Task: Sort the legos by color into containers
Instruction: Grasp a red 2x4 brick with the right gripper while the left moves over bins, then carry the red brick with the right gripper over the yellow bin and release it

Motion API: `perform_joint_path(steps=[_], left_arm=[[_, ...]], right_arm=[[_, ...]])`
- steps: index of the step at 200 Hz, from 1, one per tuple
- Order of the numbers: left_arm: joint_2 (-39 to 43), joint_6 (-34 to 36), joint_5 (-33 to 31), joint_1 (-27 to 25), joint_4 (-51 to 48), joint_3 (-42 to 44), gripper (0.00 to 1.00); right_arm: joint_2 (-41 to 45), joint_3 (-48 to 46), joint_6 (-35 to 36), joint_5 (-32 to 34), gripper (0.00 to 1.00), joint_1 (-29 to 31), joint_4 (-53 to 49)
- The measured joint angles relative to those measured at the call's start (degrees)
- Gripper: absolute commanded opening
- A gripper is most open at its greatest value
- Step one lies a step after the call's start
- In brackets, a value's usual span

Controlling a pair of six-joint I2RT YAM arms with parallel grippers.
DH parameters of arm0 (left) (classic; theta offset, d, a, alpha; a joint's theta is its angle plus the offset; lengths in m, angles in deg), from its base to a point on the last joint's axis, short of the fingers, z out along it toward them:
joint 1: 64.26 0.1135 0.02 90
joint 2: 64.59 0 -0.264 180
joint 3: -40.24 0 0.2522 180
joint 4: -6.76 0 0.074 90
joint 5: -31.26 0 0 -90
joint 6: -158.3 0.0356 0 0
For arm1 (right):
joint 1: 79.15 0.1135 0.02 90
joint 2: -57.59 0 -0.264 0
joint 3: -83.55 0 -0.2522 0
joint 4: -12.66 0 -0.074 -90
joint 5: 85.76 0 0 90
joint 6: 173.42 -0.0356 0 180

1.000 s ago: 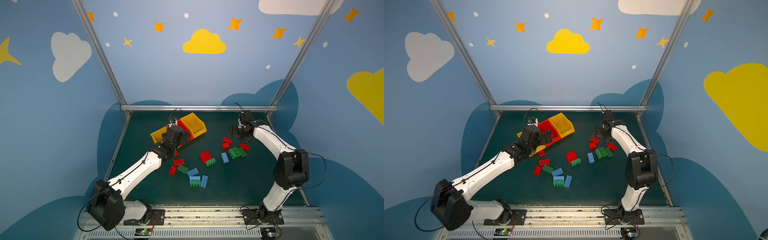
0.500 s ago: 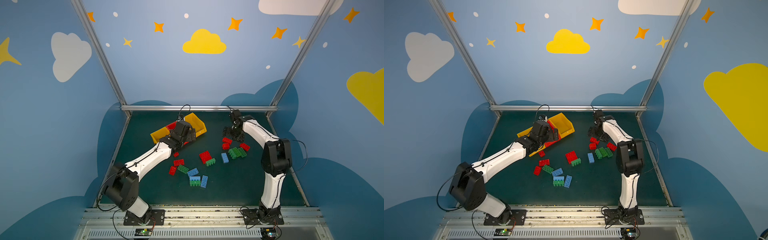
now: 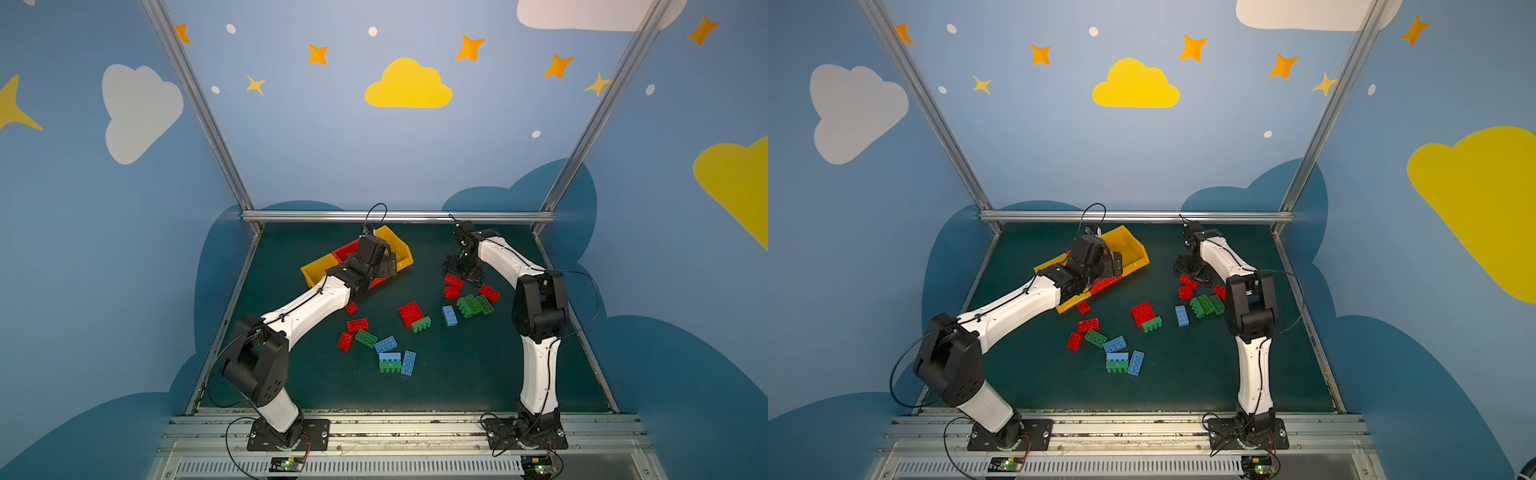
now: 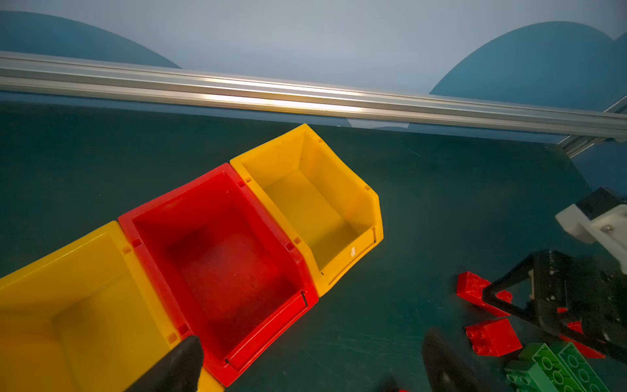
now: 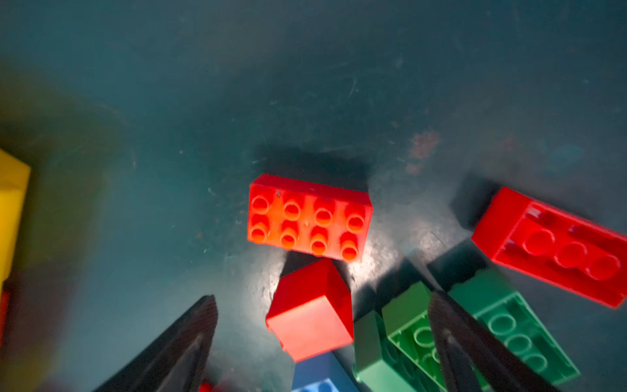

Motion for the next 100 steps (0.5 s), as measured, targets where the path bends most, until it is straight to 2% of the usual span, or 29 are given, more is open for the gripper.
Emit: perform_joint_path(steps=[12,42,100], left_arm=[[0.0,-0.2,-0.1,0.0,-0.8,0.0,1.00],[0.0,-0.2,-0.3,0.0,-1.9,0.0,1.00],[0.0,0.4,-0.5,0.2,-2.2,0.1,1.00]], right_arm=[[-1.3,1.4,0.0,0.0,0.94,0.0,-0.4],[-3.7,3.7,0.2,-1.2,0.83,-0.5,-0.9],[-6.6,5.6,0.7,-2.2,0.76,-1.0,-1.9]])
